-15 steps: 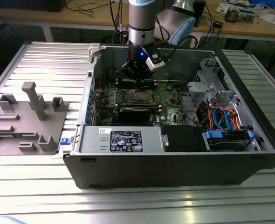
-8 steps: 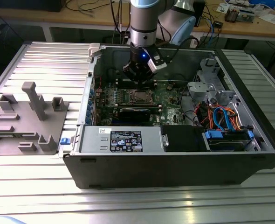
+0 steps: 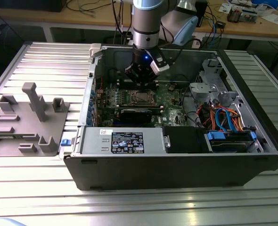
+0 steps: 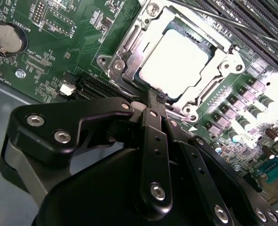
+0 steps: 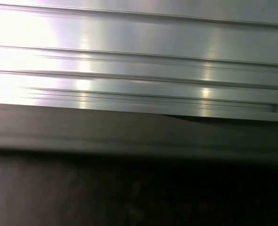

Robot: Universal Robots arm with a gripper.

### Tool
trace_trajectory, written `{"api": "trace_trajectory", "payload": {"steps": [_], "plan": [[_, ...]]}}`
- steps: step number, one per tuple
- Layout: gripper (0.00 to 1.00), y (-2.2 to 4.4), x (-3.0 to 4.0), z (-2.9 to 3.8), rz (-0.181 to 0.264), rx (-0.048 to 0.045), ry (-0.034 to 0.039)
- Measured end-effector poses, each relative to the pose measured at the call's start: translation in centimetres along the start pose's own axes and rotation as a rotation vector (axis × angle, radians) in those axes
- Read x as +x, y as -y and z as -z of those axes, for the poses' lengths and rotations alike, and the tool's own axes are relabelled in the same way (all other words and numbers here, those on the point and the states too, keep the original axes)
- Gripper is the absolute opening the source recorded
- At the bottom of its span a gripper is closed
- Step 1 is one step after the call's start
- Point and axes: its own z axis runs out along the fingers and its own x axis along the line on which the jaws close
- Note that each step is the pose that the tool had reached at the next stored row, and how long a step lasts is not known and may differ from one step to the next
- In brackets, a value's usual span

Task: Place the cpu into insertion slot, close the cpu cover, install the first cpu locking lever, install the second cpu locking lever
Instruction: 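Install the first cpu locking lever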

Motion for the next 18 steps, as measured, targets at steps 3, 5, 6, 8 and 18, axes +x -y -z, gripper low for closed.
{"api": "trace_trajectory", "payload": {"steps": [3,5,6,8,18], "plan": [[0.11,0.02,-0.27,-0.09,0.0,0.0003,-0.0001],[0.11,0.03,-0.5,-0.14,0.0,0.0003,-0.0001],[0.11,0.04,-0.6,-0.17,0.0,0.0002,-0.0001],[0.11,0.04,-0.73,-0.22,0.0,0.0,0.0],[0.11,0.11,-2.07,-0.29,0.0,-0.0024,0.0003]]}}
